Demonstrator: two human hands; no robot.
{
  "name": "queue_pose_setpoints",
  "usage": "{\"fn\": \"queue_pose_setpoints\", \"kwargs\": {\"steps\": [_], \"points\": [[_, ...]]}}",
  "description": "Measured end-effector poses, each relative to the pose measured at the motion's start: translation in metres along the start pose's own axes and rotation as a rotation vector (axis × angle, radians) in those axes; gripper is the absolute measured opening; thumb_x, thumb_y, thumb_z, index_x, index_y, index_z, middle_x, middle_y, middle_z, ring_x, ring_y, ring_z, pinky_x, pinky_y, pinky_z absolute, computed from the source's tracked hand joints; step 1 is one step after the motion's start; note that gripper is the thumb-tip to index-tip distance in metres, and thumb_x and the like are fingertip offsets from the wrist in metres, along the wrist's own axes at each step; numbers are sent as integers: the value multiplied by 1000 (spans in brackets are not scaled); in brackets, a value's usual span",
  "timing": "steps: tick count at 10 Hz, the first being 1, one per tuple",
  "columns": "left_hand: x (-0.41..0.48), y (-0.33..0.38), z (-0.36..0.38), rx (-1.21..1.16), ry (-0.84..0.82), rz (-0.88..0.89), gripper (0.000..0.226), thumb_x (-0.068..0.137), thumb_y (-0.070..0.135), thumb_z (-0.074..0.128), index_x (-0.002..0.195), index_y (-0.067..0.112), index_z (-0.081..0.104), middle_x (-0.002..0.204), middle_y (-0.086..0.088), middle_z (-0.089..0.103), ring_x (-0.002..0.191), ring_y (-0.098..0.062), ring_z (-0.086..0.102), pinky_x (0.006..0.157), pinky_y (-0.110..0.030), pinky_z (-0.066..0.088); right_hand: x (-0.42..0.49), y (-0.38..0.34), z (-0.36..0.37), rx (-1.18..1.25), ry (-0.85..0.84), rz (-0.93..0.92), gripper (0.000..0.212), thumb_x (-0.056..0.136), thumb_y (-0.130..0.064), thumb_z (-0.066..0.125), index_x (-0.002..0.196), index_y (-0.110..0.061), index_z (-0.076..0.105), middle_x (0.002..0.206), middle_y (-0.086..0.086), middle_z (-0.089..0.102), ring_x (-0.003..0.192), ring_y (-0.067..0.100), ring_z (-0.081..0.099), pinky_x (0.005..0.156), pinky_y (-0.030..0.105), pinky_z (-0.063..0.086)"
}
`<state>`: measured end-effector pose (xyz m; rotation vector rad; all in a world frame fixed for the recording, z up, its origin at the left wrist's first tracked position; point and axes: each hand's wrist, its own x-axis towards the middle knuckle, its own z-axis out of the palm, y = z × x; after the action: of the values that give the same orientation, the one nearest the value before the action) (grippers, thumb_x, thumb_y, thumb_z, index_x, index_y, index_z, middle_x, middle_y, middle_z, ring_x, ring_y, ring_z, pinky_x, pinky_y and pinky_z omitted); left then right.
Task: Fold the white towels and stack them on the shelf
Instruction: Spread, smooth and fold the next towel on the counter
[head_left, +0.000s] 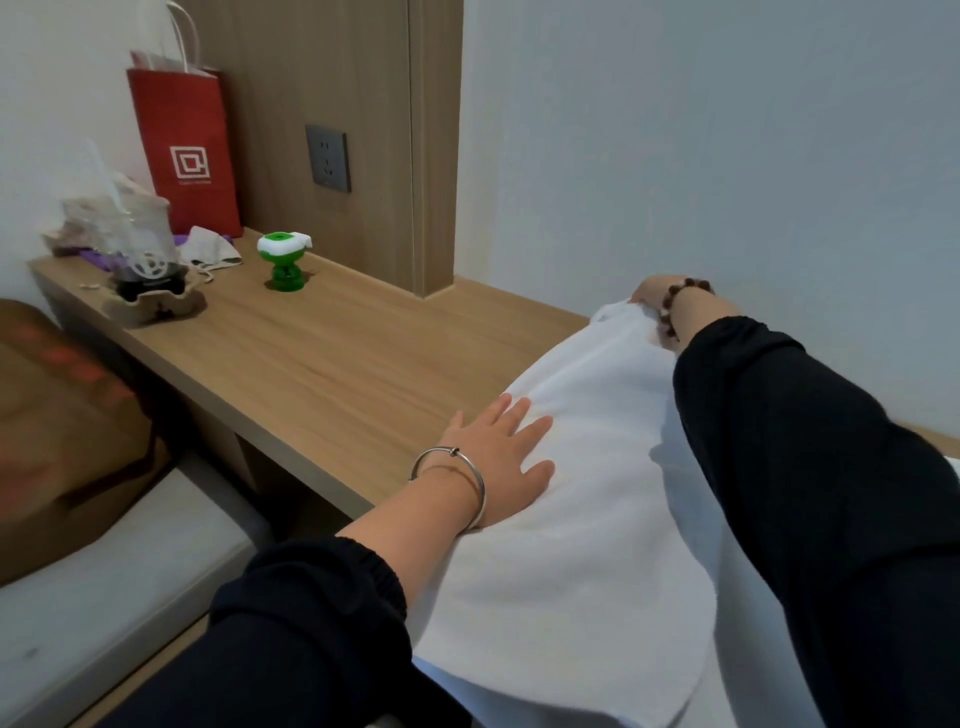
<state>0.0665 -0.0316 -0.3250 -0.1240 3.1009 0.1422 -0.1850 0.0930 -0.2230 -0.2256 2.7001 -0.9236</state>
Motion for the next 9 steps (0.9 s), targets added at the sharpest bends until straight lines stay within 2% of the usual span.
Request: {"fn": "queue_pose_setpoints", "kwargs": {"steps": [1, 2, 3, 4, 5, 6, 7, 8, 9], "points": [[1, 0, 0, 5, -5, -5, 60, 95, 54, 18, 150, 37, 2, 159, 8, -8, 145, -11, -12, 116, -51, 3, -5, -11, 7, -678, 91, -39, 23, 93, -23, 42, 75, -13, 51, 65, 9, 47, 48, 15, 45, 51, 18, 35], [1, 0, 0, 3, -8, -7, 60, 95, 54, 19, 150, 37, 2, 159, 8, -8, 145, -11, -12, 117, -51, 3, 1, -17, 28, -790, 128, -363, 37, 91, -23, 55, 129, -21, 55, 126, 10, 54, 112, 30, 55, 92, 41, 46], [1, 0, 0, -2, -5, -9, 60, 95, 54, 19, 150, 37, 2, 159, 8, -7, 145, -11, -11, 116, -51, 4, -4, -22, 42, -775, 42, -486, 36, 91, -24, 58, 127, -17, 59, 128, 8, 58, 114, 30, 56, 94, 40, 48], [1, 0, 0, -7, -2, -9, 60, 95, 54, 19, 150, 37, 3, 159, 8, -7, 145, -11, -11, 117, -50, 3, -9, -25, 49, -897, 40, -487, 35, 93, -38, 57, 101, -4, 62, 102, 10, 66, 88, 30, 61, 81, 36, 52], [2, -1, 1, -9, -1, -10, 60, 95, 54, 19, 150, 37, 3, 159, 8, -7, 145, -11, -11, 117, -50, 4, -13, -27, 54, -936, 109, -482, 34, 94, -39, 56, 89, -5, 55, 77, 5, 54, 71, 26, 53, 69, 33, 48], [2, -1, 2, -11, 2, -9, 60, 94, 54, 19, 150, 37, 3, 159, 9, -8, 145, -11, -11, 116, -50, 4, -16, -26, 51, -880, 298, -418, 16, 90, -10, 54, 75, -5, 55, 64, 4, 50, 56, 20, 49, 60, 30, 42], [2, -1, 2, -14, 5, -5, 60, 94, 54, 19, 150, 37, 3, 159, 9, -8, 145, -10, -13, 116, -50, 3, -12, -25, 31, -440, 369, -208, 25, 87, -9, 48, 62, -8, 51, 63, 8, 54, 58, 24, 52, 56, 27, 40], [1, -1, 2, -15, 15, 8, 60, 95, 54, 20, 150, 36, 4, 159, 11, -10, 144, -9, -16, 116, -50, 3, -7, -12, 5, 106, 174, -43, 20, 93, -15, 42, 79, -5, 52, 68, 4, 51, 46, 17, 55, 40, 25, 42], [0, 0, 1, -16, 12, 34, 59, 95, 53, 21, 150, 36, 5, 158, 12, -13, 142, -7, -20, 116, -49, 3, -8, 12, 3, 586, 182, -74, 15, 94, -17, 42, 108, -15, 48, 82, -4, 49, 37, -5, 52, 42, 15, 48]]}}
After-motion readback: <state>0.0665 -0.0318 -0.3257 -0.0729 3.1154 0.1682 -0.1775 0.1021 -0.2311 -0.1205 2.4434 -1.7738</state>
